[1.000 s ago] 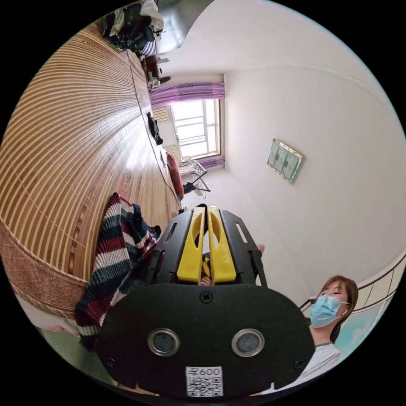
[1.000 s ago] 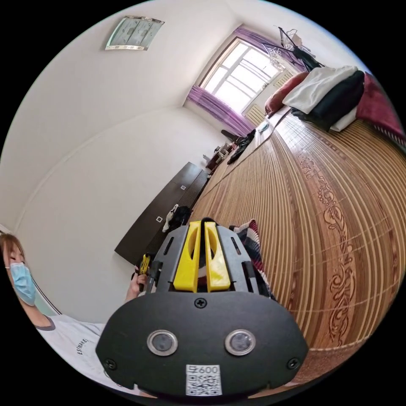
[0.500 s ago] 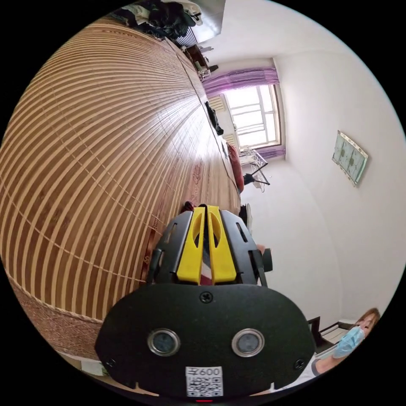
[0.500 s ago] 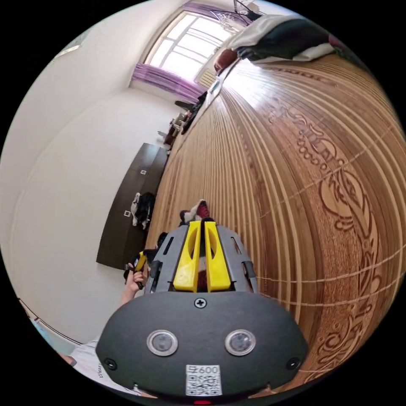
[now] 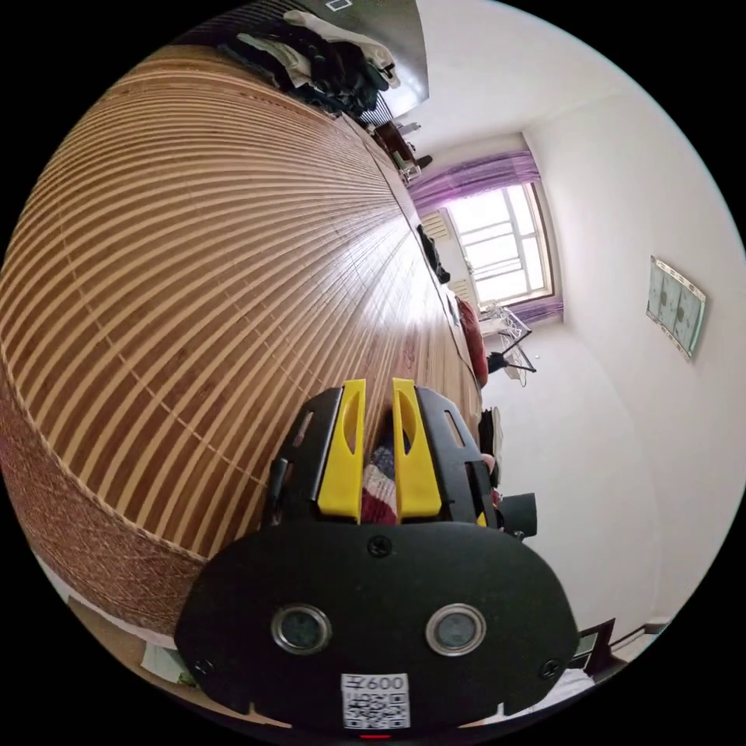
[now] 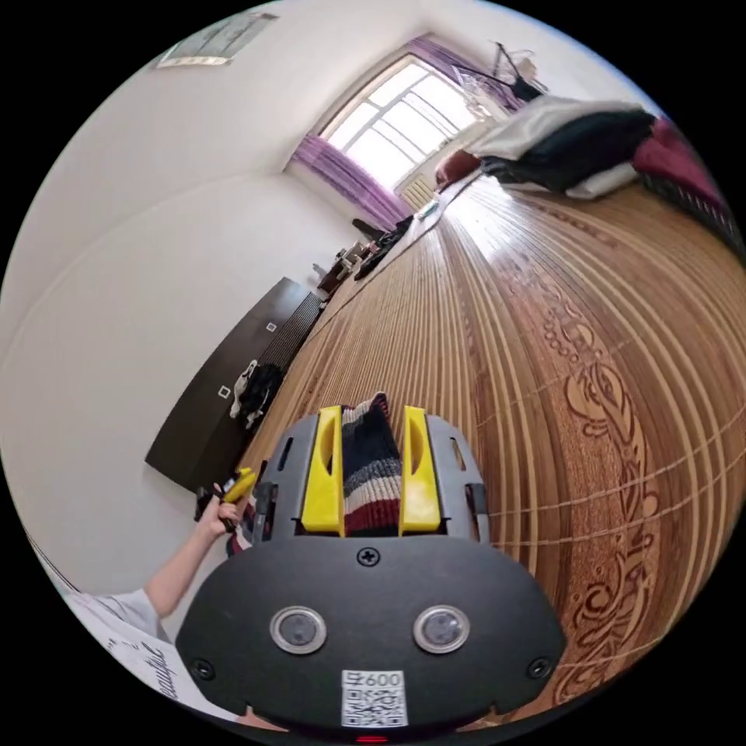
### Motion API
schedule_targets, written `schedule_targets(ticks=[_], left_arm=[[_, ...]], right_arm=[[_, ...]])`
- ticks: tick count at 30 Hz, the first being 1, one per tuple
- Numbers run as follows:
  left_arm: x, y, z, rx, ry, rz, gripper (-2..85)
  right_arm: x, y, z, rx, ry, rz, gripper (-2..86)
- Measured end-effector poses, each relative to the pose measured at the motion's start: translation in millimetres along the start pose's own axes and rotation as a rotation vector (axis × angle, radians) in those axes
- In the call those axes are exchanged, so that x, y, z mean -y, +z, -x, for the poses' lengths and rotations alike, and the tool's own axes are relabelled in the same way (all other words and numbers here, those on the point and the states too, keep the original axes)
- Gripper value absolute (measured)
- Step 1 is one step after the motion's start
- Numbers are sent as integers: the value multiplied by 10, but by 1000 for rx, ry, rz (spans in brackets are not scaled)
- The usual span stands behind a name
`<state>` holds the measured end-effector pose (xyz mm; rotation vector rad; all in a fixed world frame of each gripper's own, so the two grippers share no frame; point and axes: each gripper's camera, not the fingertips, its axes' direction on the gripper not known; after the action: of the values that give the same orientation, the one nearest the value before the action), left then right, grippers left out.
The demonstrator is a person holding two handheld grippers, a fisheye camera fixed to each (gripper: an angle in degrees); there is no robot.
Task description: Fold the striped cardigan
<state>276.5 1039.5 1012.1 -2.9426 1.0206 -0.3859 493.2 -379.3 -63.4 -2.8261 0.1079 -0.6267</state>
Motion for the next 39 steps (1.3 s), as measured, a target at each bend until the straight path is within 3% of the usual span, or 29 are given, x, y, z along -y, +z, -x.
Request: schedule_targets(ticks=[3, 5, 9, 10, 15, 21, 27, 33, 35, 36, 39], left_arm=[[51, 69, -623, -37, 184, 120, 7], [-27, 219, -1108, 44, 354, 222, 5], [-297, 815, -1772, 351, 560, 392, 2], [-385, 1029, -1842, 451, 602, 439, 1], [-538, 1316, -2297, 549, 696, 414, 0], [-754, 1846, -2974, 839, 917, 388, -2], [-1025, 1706, -3190, 771, 863, 243, -1], [-1552, 1603, -3510, 877, 986, 206, 1], [-1668, 1285, -3720, 897, 966, 82, 1], [-1895, 907, -3925, 893, 1001, -115, 2], [-2784, -21, -4272, 715, 1195, -411, 5]], right_arm=[[-2, 131, 649, -66, -254, 100, 2], [-120, 459, 1184, -169, -512, 244, -5], [-436, 1220, 1555, -503, -728, 545, -8], [-565, 1301, 1685, -551, -814, 514, -8], [-982, 1492, 1931, -684, -935, 442, -8], [-978, 1419, 1765, -592, -769, 351, -8], [-1182, 1372, 1716, -578, -709, 304, -8], [-1910, 1409, 1955, -766, -940, 198, -9], [-2267, 1023, 2129, -838, -986, -163, -8], [-2357, 883, 2179, -812, -988, -241, -9], [-2872, 160, 2506, -620, -923, -435, -8]])
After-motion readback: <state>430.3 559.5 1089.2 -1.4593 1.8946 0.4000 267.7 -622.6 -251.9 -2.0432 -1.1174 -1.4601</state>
